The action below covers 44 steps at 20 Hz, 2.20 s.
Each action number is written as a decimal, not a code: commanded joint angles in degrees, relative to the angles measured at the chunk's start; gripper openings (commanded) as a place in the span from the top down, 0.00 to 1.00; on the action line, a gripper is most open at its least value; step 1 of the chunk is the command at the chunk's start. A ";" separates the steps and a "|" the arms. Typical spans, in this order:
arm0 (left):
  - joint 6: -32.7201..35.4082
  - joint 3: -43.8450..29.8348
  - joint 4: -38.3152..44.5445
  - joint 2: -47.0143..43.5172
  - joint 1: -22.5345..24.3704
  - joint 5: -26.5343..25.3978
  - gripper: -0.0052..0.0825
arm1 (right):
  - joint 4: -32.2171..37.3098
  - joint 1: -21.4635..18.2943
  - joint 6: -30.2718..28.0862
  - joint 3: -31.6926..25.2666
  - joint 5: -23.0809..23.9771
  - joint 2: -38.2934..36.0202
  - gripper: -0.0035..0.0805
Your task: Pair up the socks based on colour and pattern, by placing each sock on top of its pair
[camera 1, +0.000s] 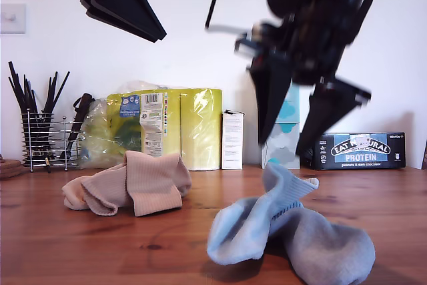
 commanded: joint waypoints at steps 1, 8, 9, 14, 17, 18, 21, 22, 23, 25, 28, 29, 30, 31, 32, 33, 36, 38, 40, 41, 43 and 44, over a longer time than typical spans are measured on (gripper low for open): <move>-0.11 -0.39 0.46 0.13 0.11 0.22 0.65 | 0.07 1.16 -0.02 -1.18 0.02 1.14 0.46; -0.11 -0.39 0.44 0.13 0.11 0.20 0.65 | -0.17 2.67 -1.40 -1.18 0.02 2.25 0.98; -0.11 -0.39 0.42 0.13 0.11 0.20 0.65 | -0.11 2.67 -1.51 -1.20 0.09 2.27 0.97; -0.13 -0.39 0.42 0.13 0.11 0.20 0.65 | 0.31 2.03 -2.60 -1.68 3.08 2.56 0.97; -0.52 -0.39 0.39 0.13 0.11 0.17 0.65 | 0.98 1.77 -2.62 -1.73 3.10 2.89 0.97; -0.55 -0.39 0.37 0.13 0.11 0.15 0.65 | 0.81 1.77 -2.86 -1.73 3.21 2.91 0.97; -0.52 -0.39 0.42 0.13 0.11 0.15 0.65 | -1.86 1.77 -4.17 -2.34 6.10 3.17 0.97; -0.52 -0.39 0.42 0.13 0.11 0.15 0.65 | -2.08 1.73 -4.33 -3.02 6.08 3.17 0.97; -0.52 -0.39 0.42 0.13 0.11 0.15 0.65 | -2.58 1.42 -4.72 -3.74 6.12 3.17 0.97; -0.52 -0.39 0.44 0.13 0.11 0.17 0.65 | -2.84 0.98 -6.08 -5.70 6.56 3.17 0.97; -0.50 -0.39 0.50 0.13 0.11 0.15 0.65 | -2.69 -0.15 -8.13 -8.72 7.41 3.17 0.97; -0.50 -0.39 0.66 0.15 0.13 0.15 0.65 | -2.19 -0.66 -8.74 -9.49 7.37 3.17 0.97; -0.52 -0.39 0.85 0.13 0.20 0.17 0.65 | -1.31 -1.25 -8.83 -9.79 7.30 3.17 0.97; -0.52 -0.39 0.90 0.13 0.33 0.17 0.65 | -0.96 -1.57 -8.85 -9.79 6.99 3.13 0.97; -0.52 -0.39 0.90 0.15 0.46 0.17 0.65 | -0.90 -1.64 -8.85 -9.79 6.45 3.04 0.97; -0.50 -0.39 0.90 0.13 0.48 0.17 0.65 | -1.49 -1.64 -9.09 -9.79 6.25 2.73 0.97; -0.52 -0.39 0.22 0.22 1.14 0.15 0.65 | -2.71 -1.57 -9.62 -9.79 5.31 1.07 0.97; -0.50 -0.39 -0.98 1.03 2.82 0.11 0.66 | -2.67 -1.38 -10.64 -9.79 5.16 -2.10 0.97; -0.44 -0.39 -1.27 3.26 4.94 -0.04 0.66 | -0.52 -0.35 -11.02 -9.79 5.25 -7.93 0.97; -0.22 -0.39 -1.29 4.83 6.12 -0.02 0.65 | 0.68 0.07 -10.99 -9.79 5.25 -11.65 0.97; 1.90 -0.39 -0.79 8.74 7.67 0.00 0.65 | 2.71 0.98 -11.61 -9.79 5.79 -18.86 0.97; 3.10 -0.39 -0.28 10.80 8.11 0.00 0.65 | 3.34 1.49 -12.68 -9.81 5.92 -22.29 0.97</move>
